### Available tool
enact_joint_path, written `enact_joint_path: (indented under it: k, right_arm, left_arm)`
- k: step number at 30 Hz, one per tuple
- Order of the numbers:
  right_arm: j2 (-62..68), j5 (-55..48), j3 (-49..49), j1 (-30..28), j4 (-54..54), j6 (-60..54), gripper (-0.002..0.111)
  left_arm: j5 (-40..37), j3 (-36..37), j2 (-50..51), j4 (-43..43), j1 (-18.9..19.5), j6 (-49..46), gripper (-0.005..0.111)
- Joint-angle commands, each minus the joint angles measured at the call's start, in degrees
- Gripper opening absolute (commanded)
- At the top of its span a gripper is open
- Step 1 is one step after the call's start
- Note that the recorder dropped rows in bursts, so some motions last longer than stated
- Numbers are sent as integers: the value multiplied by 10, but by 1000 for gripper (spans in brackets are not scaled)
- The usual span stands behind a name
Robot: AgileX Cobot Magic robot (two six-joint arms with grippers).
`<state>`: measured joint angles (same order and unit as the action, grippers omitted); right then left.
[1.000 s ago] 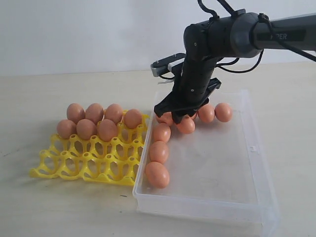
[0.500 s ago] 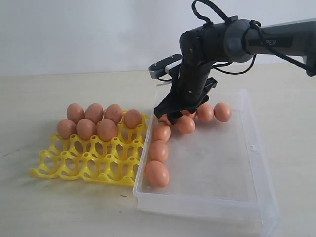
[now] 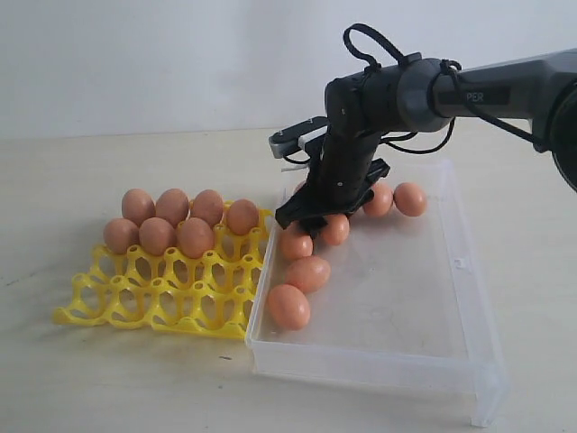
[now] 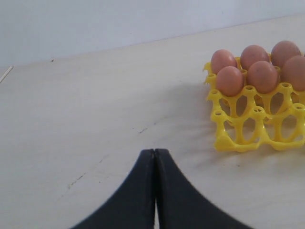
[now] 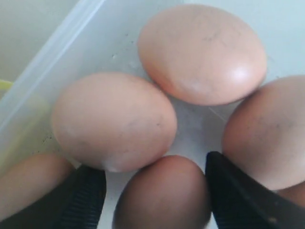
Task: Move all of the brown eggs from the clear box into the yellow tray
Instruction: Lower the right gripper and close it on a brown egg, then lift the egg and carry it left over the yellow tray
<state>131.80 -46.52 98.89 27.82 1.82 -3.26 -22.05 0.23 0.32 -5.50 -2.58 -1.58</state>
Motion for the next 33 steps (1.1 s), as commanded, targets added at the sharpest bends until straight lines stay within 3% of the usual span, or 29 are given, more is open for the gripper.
enact_joint_path:
  k: [1, 3, 4, 10, 19, 29, 33]
  right_arm:
    - [-1, 12, 0, 1, -2, 1, 38]
    - [-1, 12, 0, 3, -2, -8, 6]
    - [-1, 12, 0, 7, -2, -25, 0]
    - [-26, 21, -9, 22, 0, -46, 0]
    - [-164, 135, -97, 31, -84, -107, 0]
    - [-197, 357, -181, 100, -435, -370, 0]
    - [-159, 396, -186, 119, -456, -392, 0]
  left_arm:
    - [4, -2, -3, 1, -3, 3, 0]
    - [4, -2, -3, 1, -3, 3, 0]
    - [4, -2, -3, 1, -3, 3, 0]
    - [4, -2, -3, 1, -3, 3, 0]
    - [4, -2, -3, 1, -3, 3, 0]
    - [4, -2, -3, 1, -3, 3, 0]
    - [4, -2, -3, 1, -3, 3, 0]
